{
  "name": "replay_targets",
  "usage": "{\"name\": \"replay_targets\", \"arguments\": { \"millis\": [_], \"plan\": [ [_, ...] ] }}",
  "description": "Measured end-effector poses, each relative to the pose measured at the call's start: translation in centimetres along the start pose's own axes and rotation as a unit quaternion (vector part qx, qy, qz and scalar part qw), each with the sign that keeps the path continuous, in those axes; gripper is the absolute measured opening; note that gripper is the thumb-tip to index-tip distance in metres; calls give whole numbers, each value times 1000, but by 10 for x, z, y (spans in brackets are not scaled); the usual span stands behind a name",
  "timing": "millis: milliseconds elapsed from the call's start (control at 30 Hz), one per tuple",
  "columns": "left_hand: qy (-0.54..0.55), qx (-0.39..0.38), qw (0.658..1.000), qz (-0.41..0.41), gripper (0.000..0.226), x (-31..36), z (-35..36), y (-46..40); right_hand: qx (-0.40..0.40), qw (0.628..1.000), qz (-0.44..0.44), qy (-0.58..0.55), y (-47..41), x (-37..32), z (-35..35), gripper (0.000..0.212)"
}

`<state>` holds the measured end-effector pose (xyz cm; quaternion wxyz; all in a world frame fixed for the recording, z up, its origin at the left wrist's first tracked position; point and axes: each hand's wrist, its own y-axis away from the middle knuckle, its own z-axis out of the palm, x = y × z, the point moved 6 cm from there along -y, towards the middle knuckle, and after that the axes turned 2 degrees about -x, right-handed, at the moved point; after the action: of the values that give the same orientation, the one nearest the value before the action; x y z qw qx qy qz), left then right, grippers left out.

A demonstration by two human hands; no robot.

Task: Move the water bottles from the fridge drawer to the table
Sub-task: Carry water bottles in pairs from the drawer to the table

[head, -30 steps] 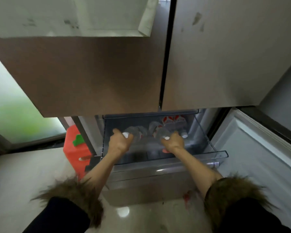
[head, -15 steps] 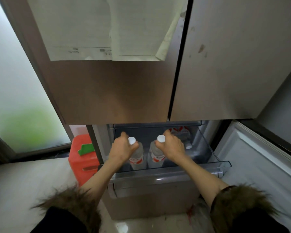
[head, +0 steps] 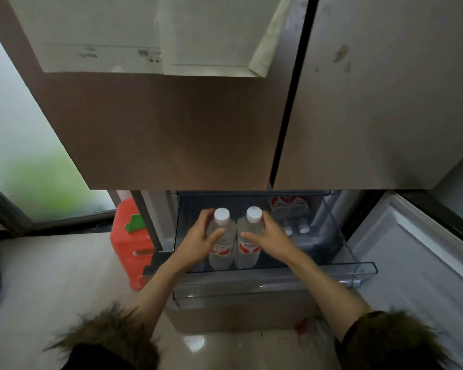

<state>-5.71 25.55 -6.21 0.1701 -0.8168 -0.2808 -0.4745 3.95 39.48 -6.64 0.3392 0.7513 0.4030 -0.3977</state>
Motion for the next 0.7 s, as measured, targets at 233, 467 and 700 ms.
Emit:
{"name": "replay_targets", "arguments": {
  "millis": [233, 467, 700],
  "plan": [
    [-28, -45, 998, -15, 42, -10, 2, -12, -86, 996, -32, 19, -11, 5, 2, 38],
    [-8, -14, 1000, 3, 21, -13, 1, -10, -41, 998, -20, 37, -7, 13, -1, 60],
    [-32, 58, 997, 29, 23, 4, -7, 6, 18, 995, -47, 86, 4, 7, 2, 67]
  ]
}}
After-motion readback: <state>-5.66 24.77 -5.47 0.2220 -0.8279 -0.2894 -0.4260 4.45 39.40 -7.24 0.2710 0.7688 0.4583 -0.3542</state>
